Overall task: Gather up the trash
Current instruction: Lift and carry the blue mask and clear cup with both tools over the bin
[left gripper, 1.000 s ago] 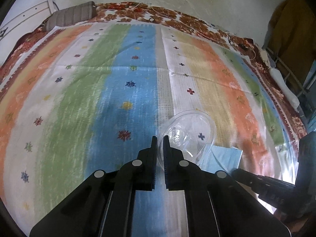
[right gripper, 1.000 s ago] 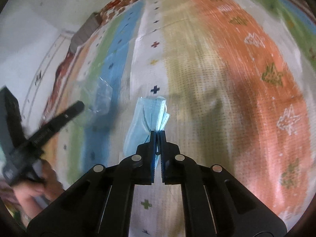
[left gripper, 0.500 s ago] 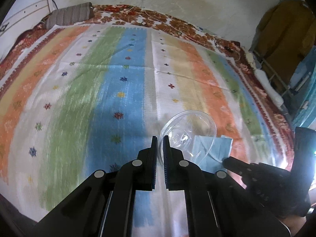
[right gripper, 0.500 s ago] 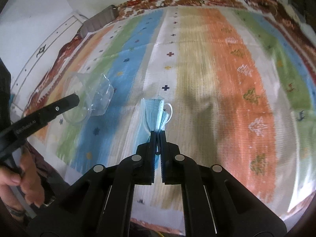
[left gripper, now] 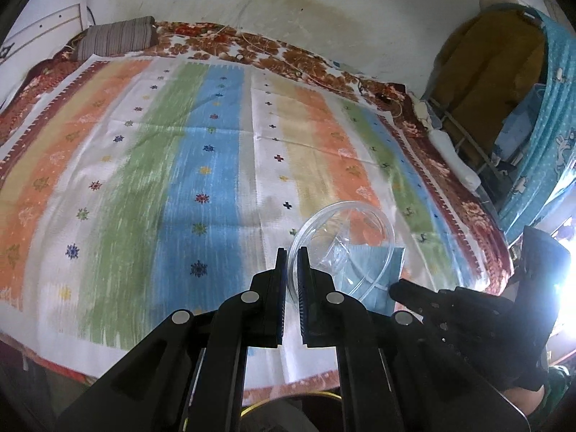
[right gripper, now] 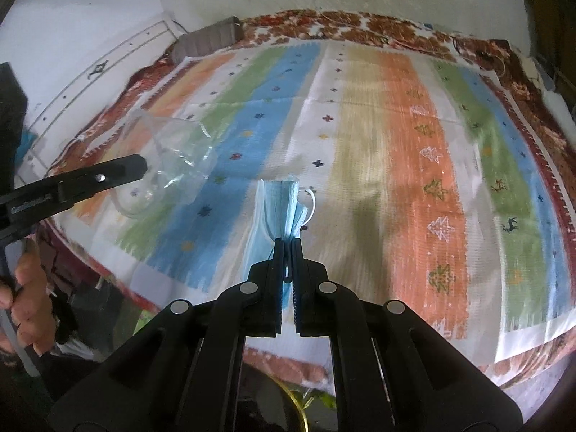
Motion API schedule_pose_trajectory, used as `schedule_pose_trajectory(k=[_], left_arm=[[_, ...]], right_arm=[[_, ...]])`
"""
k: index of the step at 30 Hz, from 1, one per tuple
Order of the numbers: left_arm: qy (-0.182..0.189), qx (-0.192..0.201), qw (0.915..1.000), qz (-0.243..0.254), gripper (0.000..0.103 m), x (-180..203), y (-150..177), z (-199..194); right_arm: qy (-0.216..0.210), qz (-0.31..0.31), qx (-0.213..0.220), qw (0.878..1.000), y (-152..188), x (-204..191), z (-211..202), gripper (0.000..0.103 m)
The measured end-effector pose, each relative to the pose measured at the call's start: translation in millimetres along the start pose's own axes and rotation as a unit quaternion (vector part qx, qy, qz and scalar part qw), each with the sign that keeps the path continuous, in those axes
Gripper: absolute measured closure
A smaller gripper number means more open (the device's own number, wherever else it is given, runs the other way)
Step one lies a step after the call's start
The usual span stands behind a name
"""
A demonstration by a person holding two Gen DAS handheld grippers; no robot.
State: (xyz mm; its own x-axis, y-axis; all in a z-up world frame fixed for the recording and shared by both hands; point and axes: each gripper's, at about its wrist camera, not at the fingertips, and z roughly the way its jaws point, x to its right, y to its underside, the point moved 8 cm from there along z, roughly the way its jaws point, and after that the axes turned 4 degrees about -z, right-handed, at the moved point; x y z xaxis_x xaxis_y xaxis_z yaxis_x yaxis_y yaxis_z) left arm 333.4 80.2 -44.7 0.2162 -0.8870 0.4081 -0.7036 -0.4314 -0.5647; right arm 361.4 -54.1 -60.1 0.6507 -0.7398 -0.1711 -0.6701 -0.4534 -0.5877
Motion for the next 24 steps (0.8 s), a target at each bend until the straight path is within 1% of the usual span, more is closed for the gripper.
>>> schedule_pose_trajectory(k=[2, 4, 7, 10, 15, 19, 22, 24], left_arm=[[0.006, 0.003, 1.0000, -0.007, 0.098, 2.1, 3.6, -9.5], [0.015, 0.014, 0.9997, -0.015, 0.098, 5.6, 6.1, -22.4], [0.028, 0.033, 0.9990, -0.010, 0.098, 13.9, 12.7, -42.8], [0.021, 0.049, 0.9986, 0.001, 0.098, 18.4, 24.0, -60.4], [0.031, 0.047, 0.9984, -0.005, 0.098, 19.1, 46.9, -79.7], [0.037, 0.038, 0.9984, -0.015, 0.098, 19.2, 63.2, -85.6], [0.035, 0.032, 0.9988, -0.011, 0.098, 21.9, 78.4, -89.7], [0.024, 0.027, 0.9993, 0.005, 0.098, 25.5, 86.9, -91.0]], right_arm=[[-0.006, 0.004, 0.006, 1.000, 5.8, -4.8, -12.7, 0.100], [0.004, -0.002, 0.016, 1.000, 10.6, -8.8, -24.3, 0.100], [0.006, -0.010, 0.028, 1.000, 17.7, -17.4, -38.6, 0.100], [0.022, -0.036, 0.041, 0.998, 25.7, -27.1, -53.5, 0.100], [0.018, -0.045, 0.059, 0.997, 39.8, -39.6, -74.0, 0.100], [0.018, -0.037, 0.077, 0.996, 53.7, -45.3, -90.0, 0.100], [0.023, -0.038, 0.076, 0.996, 65.3, -46.7, -94.9, 0.100], [0.027, -0.040, 0.075, 0.996, 75.1, -47.0, -98.4, 0.100]])
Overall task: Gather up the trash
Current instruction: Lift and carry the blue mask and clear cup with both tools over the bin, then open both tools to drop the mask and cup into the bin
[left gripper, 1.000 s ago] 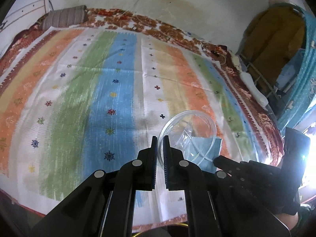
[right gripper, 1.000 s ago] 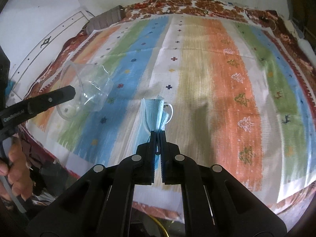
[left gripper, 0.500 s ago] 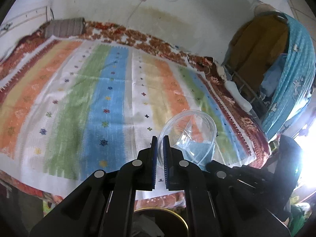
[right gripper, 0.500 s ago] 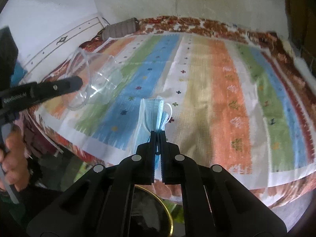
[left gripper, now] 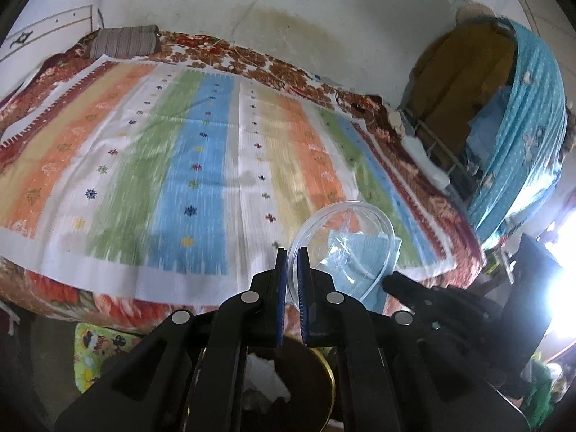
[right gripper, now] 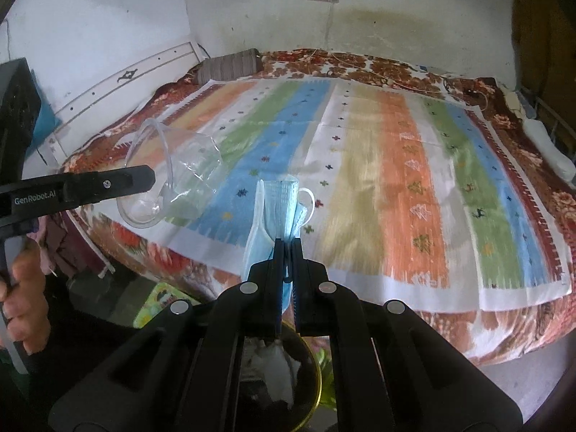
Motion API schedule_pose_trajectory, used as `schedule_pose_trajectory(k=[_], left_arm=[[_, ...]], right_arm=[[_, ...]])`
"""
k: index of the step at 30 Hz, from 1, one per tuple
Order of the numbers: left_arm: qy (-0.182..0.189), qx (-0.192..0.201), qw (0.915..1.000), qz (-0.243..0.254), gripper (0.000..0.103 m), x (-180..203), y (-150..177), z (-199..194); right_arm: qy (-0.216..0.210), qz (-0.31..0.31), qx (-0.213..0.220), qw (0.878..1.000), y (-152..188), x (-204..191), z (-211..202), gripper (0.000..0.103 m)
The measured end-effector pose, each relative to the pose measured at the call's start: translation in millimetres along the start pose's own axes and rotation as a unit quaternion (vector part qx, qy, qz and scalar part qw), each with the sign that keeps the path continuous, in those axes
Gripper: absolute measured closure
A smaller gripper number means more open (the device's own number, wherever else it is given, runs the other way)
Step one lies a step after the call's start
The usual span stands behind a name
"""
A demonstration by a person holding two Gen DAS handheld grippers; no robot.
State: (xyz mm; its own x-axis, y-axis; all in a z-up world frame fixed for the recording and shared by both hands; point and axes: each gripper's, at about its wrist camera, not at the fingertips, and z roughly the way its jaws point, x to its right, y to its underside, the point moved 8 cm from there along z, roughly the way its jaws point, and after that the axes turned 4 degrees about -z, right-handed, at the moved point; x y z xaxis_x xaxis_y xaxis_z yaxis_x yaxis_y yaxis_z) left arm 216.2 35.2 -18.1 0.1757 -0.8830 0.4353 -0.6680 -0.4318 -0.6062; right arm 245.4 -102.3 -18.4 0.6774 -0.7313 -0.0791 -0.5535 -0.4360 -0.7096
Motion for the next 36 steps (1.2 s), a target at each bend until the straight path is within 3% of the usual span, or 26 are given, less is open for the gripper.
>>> schedule_pose_trajectory(k=[6, 13, 24, 30, 36], left_arm=[[0.009, 0.011, 0.9989, 0.046, 0.098, 19.3, 21.5, -16.5], [0.001, -0.018, 0.9996, 0.022, 0.098, 7.4, 60.7, -18.7], [-0.047, -0.080, 0.9957, -0.001, 0.098, -8.9, 105.4, -2.0], [-0.054, -0.129, 0.9899, -0.019, 0.098, -16.0, 126.4, 13.8], [-0.088, -0.160, 0.9830, -0.020, 0.098, -26.6, 138.0, 27.6]], right_arm=[[-0.021, 0.013, -0.008, 1.000, 26.0, -7.9, -10.1, 0.100], [-0.027, 0.011, -0.016, 0.999, 50.7, -20.4, -19.9, 0.100], [-0.025, 0.003, -0.096, 0.995, 110.3, -43.8, -0.5, 0.100], [-0.020, 0.011, -0.136, 0.990, 130.6, -44.2, 12.1, 0.100], [-0.022, 0.029, -0.180, 0.983, 149.1, -43.5, 30.4, 0.100]])
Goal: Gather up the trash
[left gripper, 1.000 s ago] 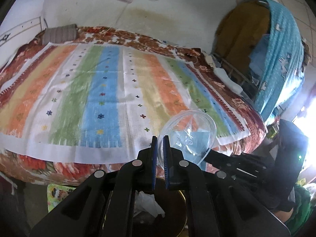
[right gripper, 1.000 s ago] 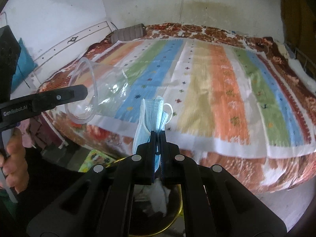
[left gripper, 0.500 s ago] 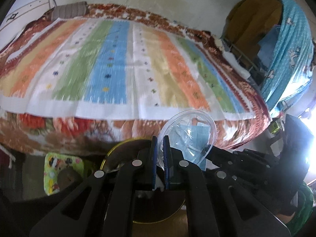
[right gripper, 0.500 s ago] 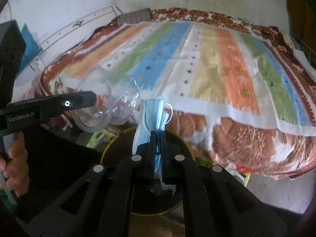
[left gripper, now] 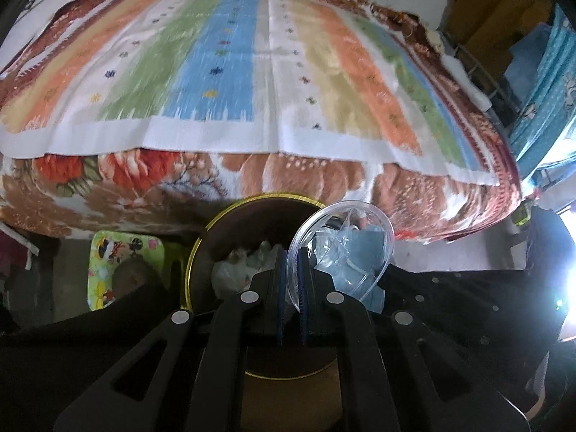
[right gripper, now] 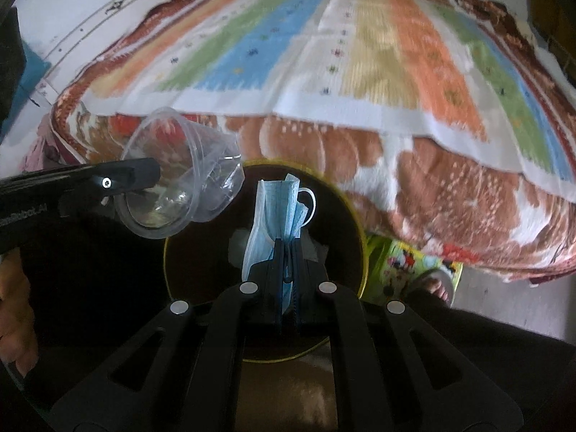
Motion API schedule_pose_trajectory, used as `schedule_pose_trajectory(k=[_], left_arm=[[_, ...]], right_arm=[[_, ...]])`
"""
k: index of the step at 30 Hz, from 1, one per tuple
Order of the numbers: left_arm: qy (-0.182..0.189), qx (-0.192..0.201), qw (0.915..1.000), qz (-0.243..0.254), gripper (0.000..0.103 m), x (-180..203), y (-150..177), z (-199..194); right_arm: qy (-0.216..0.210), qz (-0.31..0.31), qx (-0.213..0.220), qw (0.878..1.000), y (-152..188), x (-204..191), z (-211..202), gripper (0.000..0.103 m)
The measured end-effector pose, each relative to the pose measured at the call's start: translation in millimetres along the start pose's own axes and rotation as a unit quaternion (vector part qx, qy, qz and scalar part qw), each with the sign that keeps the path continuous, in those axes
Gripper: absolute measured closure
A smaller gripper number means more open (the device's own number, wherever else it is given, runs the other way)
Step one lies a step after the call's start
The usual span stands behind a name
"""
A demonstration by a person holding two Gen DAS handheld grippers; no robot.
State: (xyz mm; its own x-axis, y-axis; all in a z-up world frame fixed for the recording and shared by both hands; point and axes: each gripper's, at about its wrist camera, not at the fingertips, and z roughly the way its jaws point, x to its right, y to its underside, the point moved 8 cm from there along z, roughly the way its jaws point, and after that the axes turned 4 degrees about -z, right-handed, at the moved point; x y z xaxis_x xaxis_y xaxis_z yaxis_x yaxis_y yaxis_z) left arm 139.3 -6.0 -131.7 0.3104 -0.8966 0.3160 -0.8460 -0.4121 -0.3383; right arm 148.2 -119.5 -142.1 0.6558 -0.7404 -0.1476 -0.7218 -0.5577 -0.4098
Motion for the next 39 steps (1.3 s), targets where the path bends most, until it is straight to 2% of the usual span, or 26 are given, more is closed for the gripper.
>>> schedule_pose_trajectory(k=[3, 11, 14, 16, 17, 18, 20, 24, 28, 31, 32, 34, 36, 39], left_arm=[[-0.024, -0.026, 0.9992, -0.020, 0.098, -11.5, 4.4, 14.9], [-0.051, -0.078, 0.9943, -0.052, 0.098, -24.0, 8.6, 49.0], [-0.048, -0.095, 0.9918, -0.071, 0.098, -25.3, 9.8, 61.2], [-0.045, -0.106, 0.9895, -0.088, 0.098, -26.7, 11.2, 70.4], [-0.041, -0.107, 0.9885, -0.098, 0.093, -27.2, 10.9, 73.1], [-0.037, -0.110, 0.9869, -0.112, 0.072, -29.7, 10.5, 77.2], [-0.037, -0.104, 0.9856, -0.128, 0.049, -35.3, 7.6, 79.4], [-0.027, -0.092, 0.9870, -0.130, 0.049, -35.4, 2.4, 69.1], [-0.004, -0.068, 0.9923, -0.103, 0.045, -28.6, -1.8, 43.9], [0.003, -0.052, 0.9957, -0.076, 0.041, -27.7, -2.4, 20.8], [0.007, -0.045, 0.9967, -0.067, 0.036, -27.2, -1.9, 12.0], [0.014, -0.022, 0.9992, -0.031, 0.029, -22.2, -0.1, -12.8], [0.010, -0.003, 0.9999, 0.004, 0.016, -18.0, 3.2, -29.8], [0.011, 0.020, 0.9991, 0.035, 0.006, -15.9, 9.3, -49.7]], right_arm=[[0.002, 0.011, -0.021, 1.000, 6.5, 1.4, 12.4, 0.100], [0.003, 0.037, -0.062, 0.997, 11.0, 8.5, 39.4, 0.100], [-0.012, 0.074, -0.072, 0.995, 10.4, 16.8, 46.6, 0.099], [-0.010, 0.074, -0.073, 0.995, 9.3, 18.4, 48.3, 0.097], [-0.009, 0.075, -0.075, 0.994, 9.5, 19.4, 49.8, 0.096], [-0.007, 0.079, -0.078, 0.994, 9.3, 21.0, 52.1, 0.090], [-0.008, 0.097, -0.086, 0.992, 9.8, 26.3, 59.1, 0.086], [-0.014, 0.113, -0.089, 0.989, 9.4, 29.6, 60.0, 0.079], [-0.027, 0.098, -0.055, 0.993, 1.9, 23.5, 35.6, 0.067], [-0.036, 0.082, -0.027, 0.996, 0.9, 20.8, 9.8, 0.063], [-0.041, 0.080, -0.014, 0.996, 0.7, 22.0, -2.2, 0.062], [-0.036, 0.071, 0.009, 0.997, 0.5, 26.3, -21.6, 0.052], [-0.026, 0.063, 0.028, 0.997, 1.7, 31.9, -38.1, 0.048], [-0.050, 0.053, 0.039, 0.997, 5.7, 28.2, -54.3, 0.038]])
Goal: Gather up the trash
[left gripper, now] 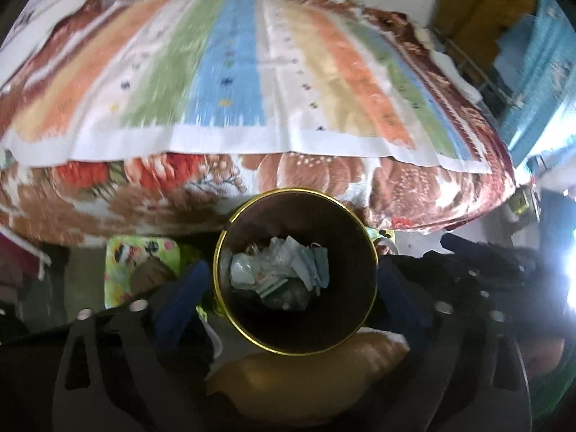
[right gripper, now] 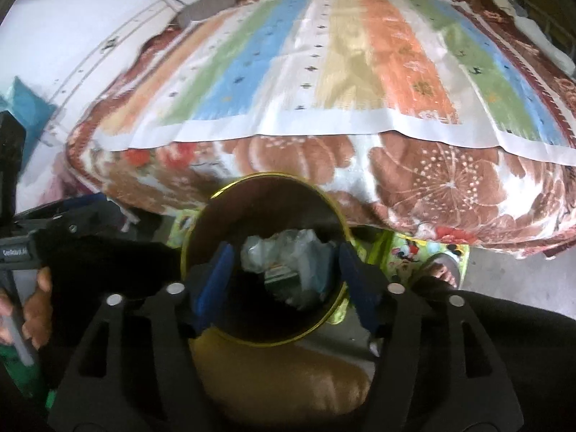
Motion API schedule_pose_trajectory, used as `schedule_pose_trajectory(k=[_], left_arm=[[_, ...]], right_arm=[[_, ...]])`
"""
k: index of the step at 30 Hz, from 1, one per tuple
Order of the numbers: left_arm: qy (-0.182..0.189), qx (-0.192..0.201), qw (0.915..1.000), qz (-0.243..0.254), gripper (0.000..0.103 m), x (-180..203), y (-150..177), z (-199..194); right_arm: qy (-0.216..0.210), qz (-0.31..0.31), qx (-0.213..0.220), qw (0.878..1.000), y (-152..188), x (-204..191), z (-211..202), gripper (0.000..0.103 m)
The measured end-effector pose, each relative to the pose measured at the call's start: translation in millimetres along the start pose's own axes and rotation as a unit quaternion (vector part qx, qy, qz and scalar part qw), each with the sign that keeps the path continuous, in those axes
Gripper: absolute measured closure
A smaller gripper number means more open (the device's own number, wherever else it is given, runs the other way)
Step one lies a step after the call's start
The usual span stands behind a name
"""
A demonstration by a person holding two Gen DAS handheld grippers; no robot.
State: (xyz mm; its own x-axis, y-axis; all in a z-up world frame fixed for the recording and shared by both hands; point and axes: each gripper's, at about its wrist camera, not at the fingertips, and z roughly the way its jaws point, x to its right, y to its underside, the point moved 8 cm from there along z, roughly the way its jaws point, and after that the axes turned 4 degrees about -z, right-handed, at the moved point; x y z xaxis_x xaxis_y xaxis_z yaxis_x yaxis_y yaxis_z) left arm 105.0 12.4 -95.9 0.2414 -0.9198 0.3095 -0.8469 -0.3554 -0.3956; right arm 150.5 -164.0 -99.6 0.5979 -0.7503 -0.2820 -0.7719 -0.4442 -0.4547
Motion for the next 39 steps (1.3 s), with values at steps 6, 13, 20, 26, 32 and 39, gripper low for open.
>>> schedule_pose_trajectory(k=[6, 13, 20, 26, 32, 39], left_arm=[[-0.007, 0.050, 0.9986, 0.017, 0.006, -5.4, 14.1, -16.8], [-0.013, 0.056, 0.9979, 0.030, 0.006, 1.3, 18.1, -10.5], [-0.025, 0.052, 0.9983, 0.013, 0.006, -5.1, 20.4, -9.8], [-0.027, 0.045, 0.9985, 0.013, 0.006, -4.6, 21.7, -5.9], [-0.023, 0.039, 0.9990, -0.002, 0.006, -8.6, 22.0, -4.0], [-0.019, 0.034, 0.9992, 0.008, 0.006, -3.8, 24.9, -1.5]], right_arm=[[-0.015, -0.034, 0.029, 0.999, 10.2, -14.5, -29.7, 0.009], [-0.010, -0.051, 0.031, 0.998, 23.6, -21.1, -33.1, 0.009], [-0.003, -0.058, 0.039, 0.998, 24.4, -24.3, -32.8, 0.009], [-0.005, -0.057, 0.036, 0.998, 24.2, -23.0, -30.4, 0.009], [-0.008, -0.056, 0.036, 0.998, 23.3, -21.4, -29.4, 0.009], [-0.010, -0.055, 0.032, 0.998, 23.3, -23.2, -28.7, 0.009]])
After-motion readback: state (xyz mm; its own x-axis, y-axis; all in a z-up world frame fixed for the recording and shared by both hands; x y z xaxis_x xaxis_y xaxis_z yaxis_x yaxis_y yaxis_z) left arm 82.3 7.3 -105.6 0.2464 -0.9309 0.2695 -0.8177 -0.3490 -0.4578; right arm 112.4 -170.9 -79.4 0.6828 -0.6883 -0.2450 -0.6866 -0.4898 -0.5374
